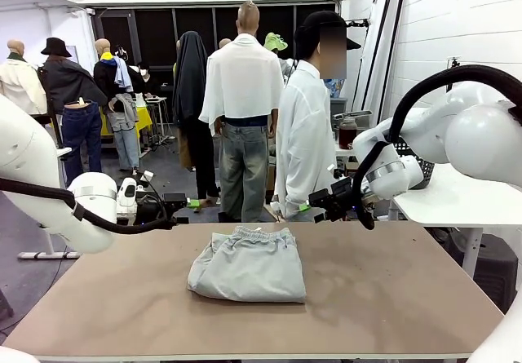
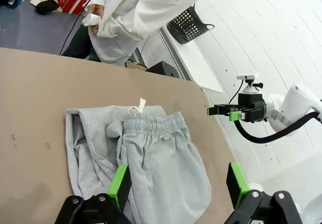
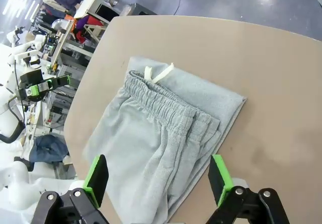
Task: Fold the training pants.
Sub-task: Fold the Training pants in half.
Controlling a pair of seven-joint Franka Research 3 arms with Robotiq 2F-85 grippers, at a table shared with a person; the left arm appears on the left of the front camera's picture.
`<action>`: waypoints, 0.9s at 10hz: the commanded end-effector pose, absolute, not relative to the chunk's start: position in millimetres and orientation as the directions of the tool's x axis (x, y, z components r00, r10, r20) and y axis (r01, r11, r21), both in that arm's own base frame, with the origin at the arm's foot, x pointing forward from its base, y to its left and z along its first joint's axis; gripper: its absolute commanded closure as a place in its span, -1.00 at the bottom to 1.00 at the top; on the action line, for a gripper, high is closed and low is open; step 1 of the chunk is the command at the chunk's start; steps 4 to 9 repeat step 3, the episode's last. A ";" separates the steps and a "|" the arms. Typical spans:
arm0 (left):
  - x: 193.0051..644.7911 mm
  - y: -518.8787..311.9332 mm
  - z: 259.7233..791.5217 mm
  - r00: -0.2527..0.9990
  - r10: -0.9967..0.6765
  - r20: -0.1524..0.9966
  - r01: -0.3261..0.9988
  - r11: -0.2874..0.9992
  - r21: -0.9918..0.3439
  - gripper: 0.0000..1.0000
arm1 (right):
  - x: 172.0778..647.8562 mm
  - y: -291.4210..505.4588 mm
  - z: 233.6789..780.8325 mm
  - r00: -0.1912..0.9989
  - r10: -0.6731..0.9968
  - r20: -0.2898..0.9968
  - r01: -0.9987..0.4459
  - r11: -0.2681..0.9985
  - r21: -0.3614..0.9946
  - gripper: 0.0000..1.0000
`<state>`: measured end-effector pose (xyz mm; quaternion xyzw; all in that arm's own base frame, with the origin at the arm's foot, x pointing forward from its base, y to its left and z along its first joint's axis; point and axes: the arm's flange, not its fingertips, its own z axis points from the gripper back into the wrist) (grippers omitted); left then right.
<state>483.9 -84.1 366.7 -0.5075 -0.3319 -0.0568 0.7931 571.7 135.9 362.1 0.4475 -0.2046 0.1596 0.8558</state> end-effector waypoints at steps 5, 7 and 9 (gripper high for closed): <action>484.7 -83.6 365.7 0.775 0.247 0.582 0.431 0.467 -0.772 -1.00 | 571.8 137.5 362.2 0.865 0.093 0.493 -0.458 0.549 0.699 -1.00; 484.7 -83.6 365.7 0.775 0.247 0.582 0.431 0.467 -0.772 -1.00 | 571.8 137.5 362.2 0.865 0.093 0.493 -0.458 0.549 0.699 -1.00; 484.7 -83.6 365.7 0.775 0.247 0.582 0.431 0.467 -0.772 -1.00 | 571.8 137.5 362.2 0.865 0.093 0.493 -0.458 0.549 0.699 -1.00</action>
